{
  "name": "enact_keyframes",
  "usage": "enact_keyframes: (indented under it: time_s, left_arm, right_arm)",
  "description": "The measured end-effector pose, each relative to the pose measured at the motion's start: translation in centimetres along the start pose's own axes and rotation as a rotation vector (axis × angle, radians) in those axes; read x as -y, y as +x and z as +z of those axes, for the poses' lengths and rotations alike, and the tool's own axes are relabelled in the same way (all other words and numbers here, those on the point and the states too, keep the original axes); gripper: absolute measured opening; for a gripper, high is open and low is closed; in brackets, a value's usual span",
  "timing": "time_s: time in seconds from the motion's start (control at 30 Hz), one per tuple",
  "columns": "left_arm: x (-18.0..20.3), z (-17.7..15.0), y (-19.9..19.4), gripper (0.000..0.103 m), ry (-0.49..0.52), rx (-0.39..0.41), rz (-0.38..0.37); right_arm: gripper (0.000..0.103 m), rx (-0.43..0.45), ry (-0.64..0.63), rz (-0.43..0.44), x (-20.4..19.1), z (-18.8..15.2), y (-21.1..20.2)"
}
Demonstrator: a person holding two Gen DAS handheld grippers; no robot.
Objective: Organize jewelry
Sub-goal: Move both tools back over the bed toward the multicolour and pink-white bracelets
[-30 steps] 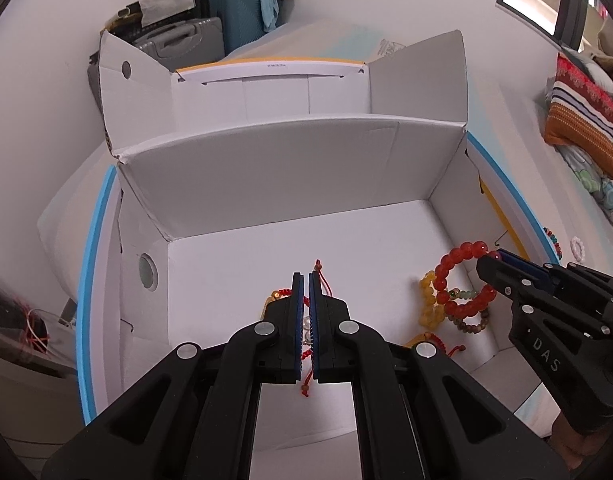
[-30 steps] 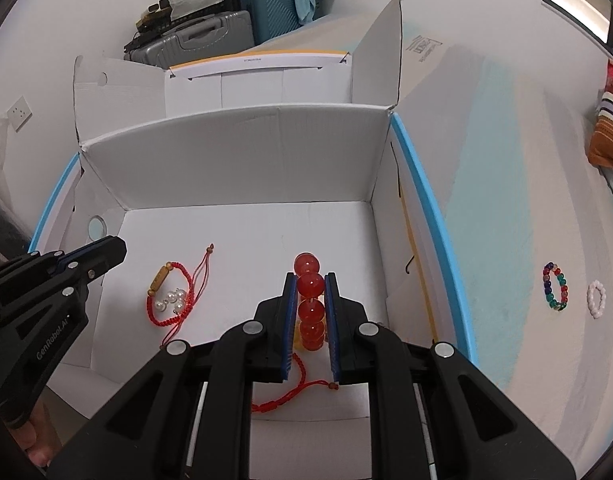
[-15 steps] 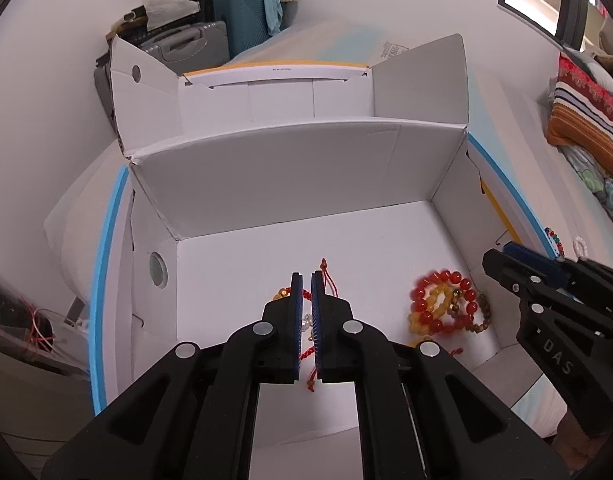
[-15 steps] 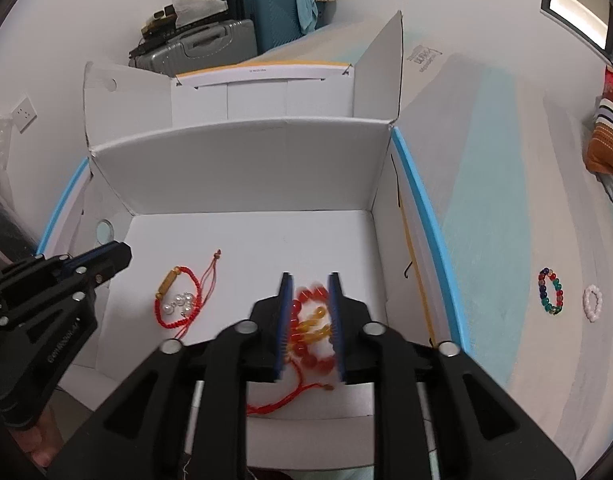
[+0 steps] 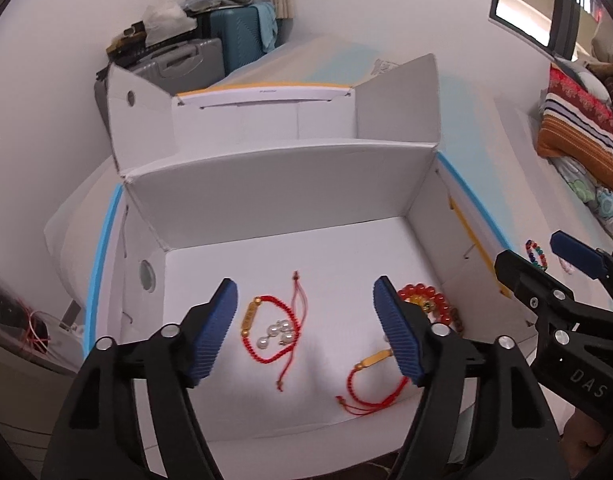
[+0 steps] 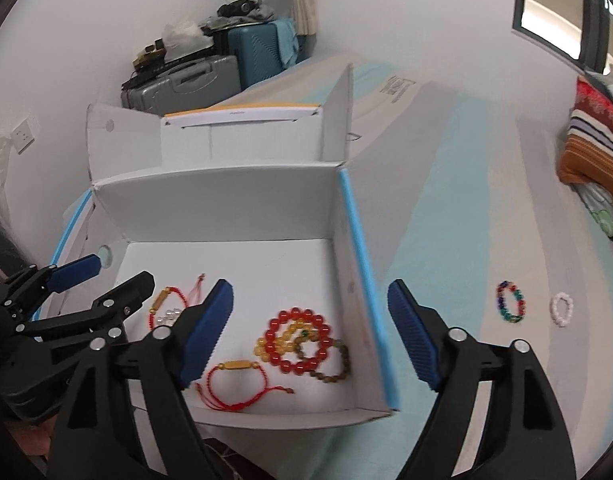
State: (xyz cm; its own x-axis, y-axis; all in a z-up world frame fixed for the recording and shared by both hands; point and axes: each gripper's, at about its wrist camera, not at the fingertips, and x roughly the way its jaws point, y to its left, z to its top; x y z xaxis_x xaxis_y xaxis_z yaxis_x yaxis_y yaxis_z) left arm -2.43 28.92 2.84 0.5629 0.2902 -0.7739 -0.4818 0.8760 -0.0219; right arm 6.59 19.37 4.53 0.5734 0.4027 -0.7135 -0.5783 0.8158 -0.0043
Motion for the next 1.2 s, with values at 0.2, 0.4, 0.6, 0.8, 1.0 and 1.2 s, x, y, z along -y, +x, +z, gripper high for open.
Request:
enact_keyframes:
  time_s: [0.2,0.4,0.6,0.8,1.0,1.2]
  left_arm:
    - [2.8,0.3,-0.6,0.097,0.019,0.046,0.008]
    - [7.0,0.6,-0.5,0.097,0.058,0.046,-0.041]
    - [13.6,0.7,0.3,0.097,0.134,0.038,-0.091]
    - [20.5,0.7,1.7,0.097,0.210,0.027,-0.149]
    - [26.1,0.5,3.5,0.097,0.261,0.010,-0.194]
    - [30.3,0.4,6.9,0.097,0.292,-0.032,-0.195]
  right_arm:
    - [0.087,0.031,0.058,-0.050,3.8,-0.4,-1.4]
    - [0.093,0.059,0.117,-0.099,8.8,-1.1,-2.9]
    - [0.094,0.071,0.178,-0.163,15.0,-2.0,-4.1]
    - [0.095,0.068,0.245,-0.230,21.6,-3.5,-4.5]
    - [0.095,0.038,0.310,-0.286,27.7,-5.1,-4.1]
    - [0.095,-0.027,0.366,-0.319,32.4,-6.2,-1.6]
